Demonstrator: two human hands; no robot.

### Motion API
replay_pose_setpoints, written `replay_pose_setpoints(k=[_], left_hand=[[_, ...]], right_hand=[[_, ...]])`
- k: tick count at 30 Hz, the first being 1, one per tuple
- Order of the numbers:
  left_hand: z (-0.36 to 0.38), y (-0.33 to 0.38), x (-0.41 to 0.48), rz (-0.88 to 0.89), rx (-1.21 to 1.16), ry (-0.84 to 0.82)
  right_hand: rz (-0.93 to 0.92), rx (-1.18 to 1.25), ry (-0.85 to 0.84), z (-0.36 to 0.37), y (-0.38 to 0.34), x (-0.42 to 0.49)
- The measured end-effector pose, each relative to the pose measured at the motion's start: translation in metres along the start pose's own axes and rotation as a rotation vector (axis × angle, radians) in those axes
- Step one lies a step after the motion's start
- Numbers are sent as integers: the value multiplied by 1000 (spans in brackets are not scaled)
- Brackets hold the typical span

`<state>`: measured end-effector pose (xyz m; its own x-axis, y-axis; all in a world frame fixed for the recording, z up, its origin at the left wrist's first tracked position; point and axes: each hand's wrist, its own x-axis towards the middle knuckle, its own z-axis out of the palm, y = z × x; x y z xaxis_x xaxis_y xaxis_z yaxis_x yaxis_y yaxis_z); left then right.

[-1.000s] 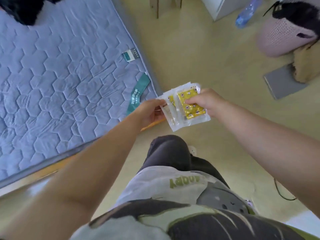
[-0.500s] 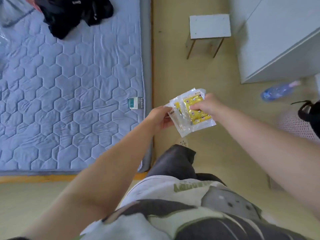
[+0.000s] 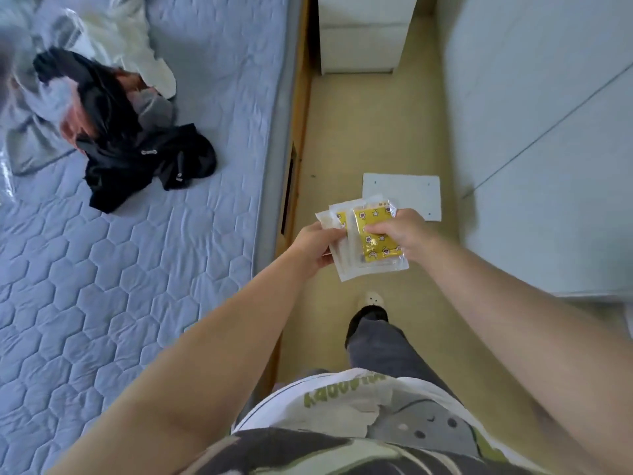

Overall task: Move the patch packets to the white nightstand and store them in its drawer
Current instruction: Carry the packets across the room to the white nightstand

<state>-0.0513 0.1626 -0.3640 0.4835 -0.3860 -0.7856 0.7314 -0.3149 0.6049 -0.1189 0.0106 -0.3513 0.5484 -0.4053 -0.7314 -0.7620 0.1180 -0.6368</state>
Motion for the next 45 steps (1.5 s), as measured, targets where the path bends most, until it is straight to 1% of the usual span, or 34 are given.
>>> replay_pose_setpoints(k=[3,7,11,14,18,21,24,27,31,37,42,45], left_hand=[[24,69,52,32,-31,-13],[34,158,110,50,-84,37],[19,249,169,92,-81,75],[-1,327,219,144,-32,56],[-23,433,282,167,53,-1],[-25,501,321,179,65,2],[-15,552,355,162,46,15],[4,596,390,169,34,-4],[40,642,441,146,-13,81],[74,721,553,126,1,197],[128,776,646,12,49,164],[157,790,699,-22,124,204]], right_hand=[[2,13,-17,-31,-63,53],[3,78,-28,-52,-149,117],[11,64,-21,-50,-236,190],[-28,70,23,-44,-310,246],[-76,87,85,-44,-410,307],[-75,121,132,-49,-468,344],[-51,226,168,-63,-507,375],[-32,277,173,-89,-539,408],[46,294,182,-120,-577,469],[70,206,183,-180,-639,594],[78,164,171,-244,-673,697],[120,151,187,-271,-671,755]])
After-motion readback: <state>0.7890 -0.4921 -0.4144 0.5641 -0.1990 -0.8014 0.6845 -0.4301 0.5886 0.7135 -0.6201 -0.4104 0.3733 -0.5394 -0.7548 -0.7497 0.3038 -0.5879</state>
